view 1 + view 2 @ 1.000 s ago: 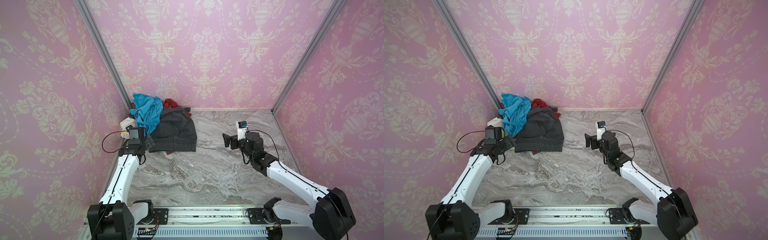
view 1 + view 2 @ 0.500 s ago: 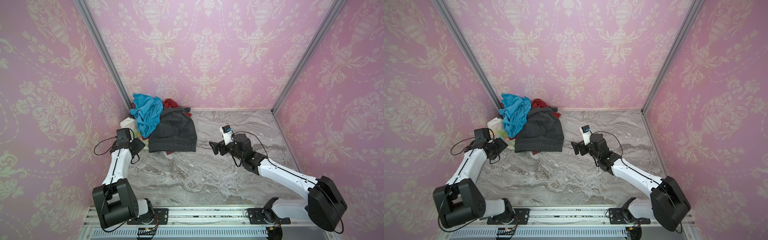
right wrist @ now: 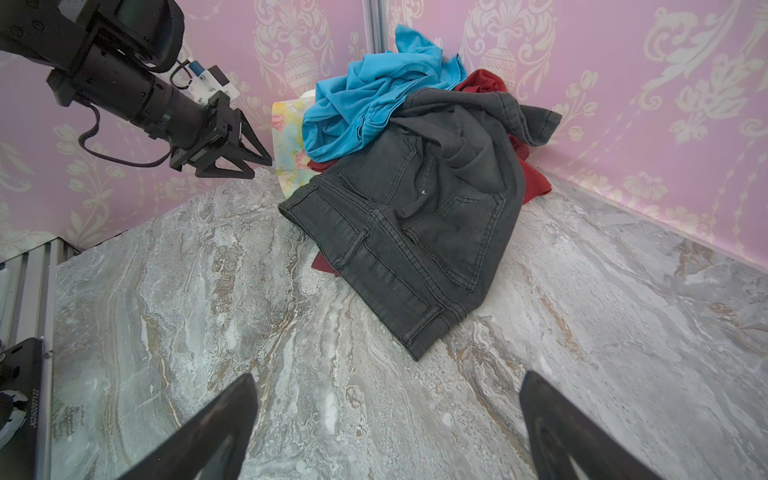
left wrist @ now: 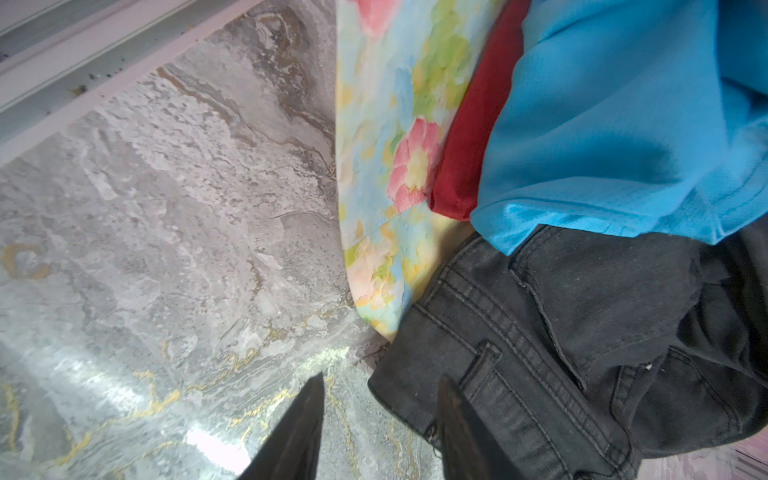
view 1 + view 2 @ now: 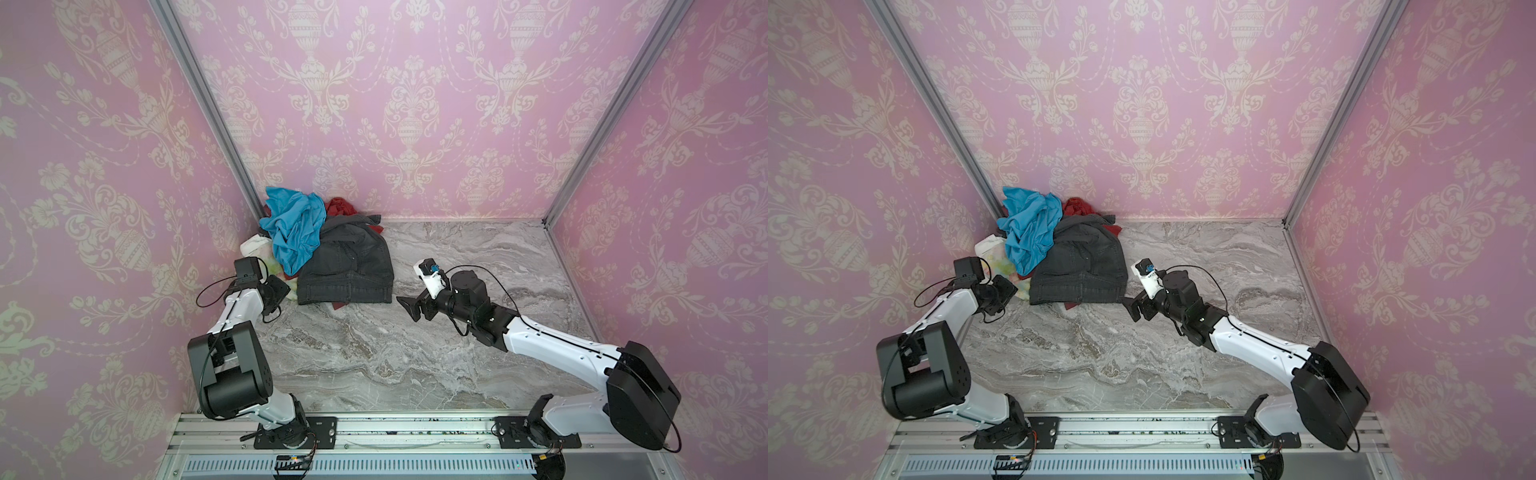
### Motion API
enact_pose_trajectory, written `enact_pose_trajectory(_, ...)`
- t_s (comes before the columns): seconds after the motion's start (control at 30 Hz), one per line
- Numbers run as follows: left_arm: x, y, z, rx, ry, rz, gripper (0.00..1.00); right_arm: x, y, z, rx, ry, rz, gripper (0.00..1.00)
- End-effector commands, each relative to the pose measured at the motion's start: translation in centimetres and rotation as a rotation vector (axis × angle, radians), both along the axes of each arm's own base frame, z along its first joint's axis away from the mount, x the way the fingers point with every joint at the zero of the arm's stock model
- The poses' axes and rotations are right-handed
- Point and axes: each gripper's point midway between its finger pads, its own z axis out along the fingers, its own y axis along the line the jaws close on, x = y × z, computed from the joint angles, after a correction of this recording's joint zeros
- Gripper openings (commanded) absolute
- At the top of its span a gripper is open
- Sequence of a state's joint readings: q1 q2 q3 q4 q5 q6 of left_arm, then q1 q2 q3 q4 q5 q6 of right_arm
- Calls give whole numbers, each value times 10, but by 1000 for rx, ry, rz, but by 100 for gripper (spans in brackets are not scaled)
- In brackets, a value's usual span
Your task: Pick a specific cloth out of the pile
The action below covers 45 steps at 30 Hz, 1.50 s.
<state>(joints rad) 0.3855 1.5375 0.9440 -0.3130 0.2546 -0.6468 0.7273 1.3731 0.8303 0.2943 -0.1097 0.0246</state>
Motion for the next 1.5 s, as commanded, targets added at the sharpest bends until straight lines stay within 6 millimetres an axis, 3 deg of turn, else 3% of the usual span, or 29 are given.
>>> enact_pose_trajectory(0.0, 19, 2, 11, -37, -77, 9, 42, 2, 8, 6, 4, -31, 27, 99)
enact_pose_trajectory(0.17, 32, 5, 8, -45, -104, 15, 30, 5, 7, 0, -7, -33, 14, 99)
enact_pose_trajectory(0.3, 41, 9, 3, -55, -113, 28, 25, 8, 7, -4, -22, -39, 9, 99)
enact_pose_trajectory(0.93, 82, 22, -21, -101, -146, 64, 22, 17, 17, -17, -44, -26, 18, 100)
enact_pose_trajectory(1.23, 86, 25, -33, -98, -133, 64, 21, 18, 18, -24, -57, -16, 19, 100)
enact_pose_trajectory(1.47, 94, 27, -31, -102, -152, 64, 21, 18, 16, -28, -68, -15, 15, 100)
